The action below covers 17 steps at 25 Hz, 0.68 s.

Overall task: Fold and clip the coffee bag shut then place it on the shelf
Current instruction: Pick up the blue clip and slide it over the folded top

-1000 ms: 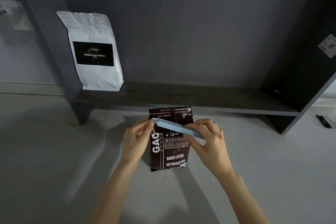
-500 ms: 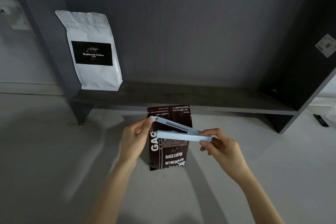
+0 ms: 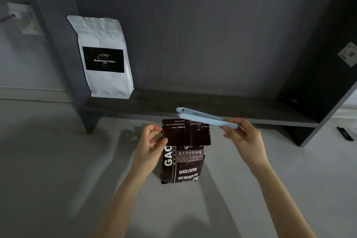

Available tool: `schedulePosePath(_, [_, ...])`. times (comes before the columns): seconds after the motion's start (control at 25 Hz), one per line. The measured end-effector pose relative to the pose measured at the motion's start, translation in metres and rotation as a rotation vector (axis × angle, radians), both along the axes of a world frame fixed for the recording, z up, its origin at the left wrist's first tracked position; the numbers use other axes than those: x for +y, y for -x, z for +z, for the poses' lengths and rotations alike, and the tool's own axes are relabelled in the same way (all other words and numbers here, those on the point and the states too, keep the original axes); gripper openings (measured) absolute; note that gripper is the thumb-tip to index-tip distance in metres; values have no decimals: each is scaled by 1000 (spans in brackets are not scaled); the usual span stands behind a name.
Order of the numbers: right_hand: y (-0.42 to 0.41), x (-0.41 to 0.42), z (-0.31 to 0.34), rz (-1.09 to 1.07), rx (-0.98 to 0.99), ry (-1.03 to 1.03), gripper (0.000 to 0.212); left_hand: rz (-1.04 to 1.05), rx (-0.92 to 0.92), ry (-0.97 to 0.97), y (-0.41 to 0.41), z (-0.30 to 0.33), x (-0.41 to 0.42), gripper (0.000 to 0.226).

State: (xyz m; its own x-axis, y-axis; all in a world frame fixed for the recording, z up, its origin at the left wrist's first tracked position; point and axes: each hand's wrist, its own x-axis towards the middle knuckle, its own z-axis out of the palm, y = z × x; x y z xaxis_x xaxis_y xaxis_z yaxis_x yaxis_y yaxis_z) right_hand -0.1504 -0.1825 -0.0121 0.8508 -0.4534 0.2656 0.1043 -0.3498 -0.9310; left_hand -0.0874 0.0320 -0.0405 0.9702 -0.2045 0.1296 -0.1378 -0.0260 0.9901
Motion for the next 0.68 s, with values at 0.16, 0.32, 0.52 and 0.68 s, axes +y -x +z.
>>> schedulePosePath(0.16, [-8,11,-5,95,26,45,19,0,18,16,0,-1,2,25])
schedulePosePath(0.32, [-15,19,-7,157,43,-28,24,-29,34,10,0,-4,4,24])
schedulePosePath(0.52, [-22,27,-12,182,52,-262,27,-39,48,22,1,-5,5,23])
schedulePosePath(0.68, [-23,37,-15,156,24,-352,24,-24,55,45,1,-7,4,22])
